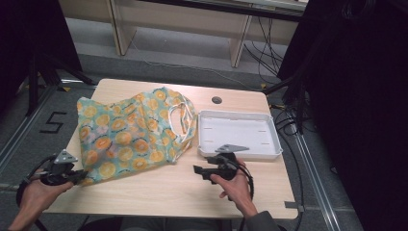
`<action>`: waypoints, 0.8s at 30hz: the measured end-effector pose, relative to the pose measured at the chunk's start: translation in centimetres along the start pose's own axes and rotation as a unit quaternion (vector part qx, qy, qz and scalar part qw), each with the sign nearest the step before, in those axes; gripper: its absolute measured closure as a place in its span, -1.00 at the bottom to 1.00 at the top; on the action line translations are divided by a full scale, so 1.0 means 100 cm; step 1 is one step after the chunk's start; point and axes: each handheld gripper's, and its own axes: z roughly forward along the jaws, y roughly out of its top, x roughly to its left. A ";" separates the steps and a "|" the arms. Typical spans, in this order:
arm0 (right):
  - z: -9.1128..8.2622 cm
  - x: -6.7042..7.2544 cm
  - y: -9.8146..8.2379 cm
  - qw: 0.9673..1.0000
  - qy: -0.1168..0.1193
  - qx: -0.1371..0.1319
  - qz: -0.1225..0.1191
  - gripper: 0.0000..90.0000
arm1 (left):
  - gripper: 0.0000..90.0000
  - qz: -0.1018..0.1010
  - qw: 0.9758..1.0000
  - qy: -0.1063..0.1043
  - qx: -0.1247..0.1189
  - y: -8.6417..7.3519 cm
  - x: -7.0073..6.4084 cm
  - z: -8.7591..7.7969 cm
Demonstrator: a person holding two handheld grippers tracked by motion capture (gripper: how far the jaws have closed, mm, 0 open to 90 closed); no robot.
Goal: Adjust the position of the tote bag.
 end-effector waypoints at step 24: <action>0.127 0.012 0.045 0.995 -0.065 0.075 -0.017 0.70 | 0.92 -0.010 1.000 -0.003 0.005 -0.002 0.006 0.001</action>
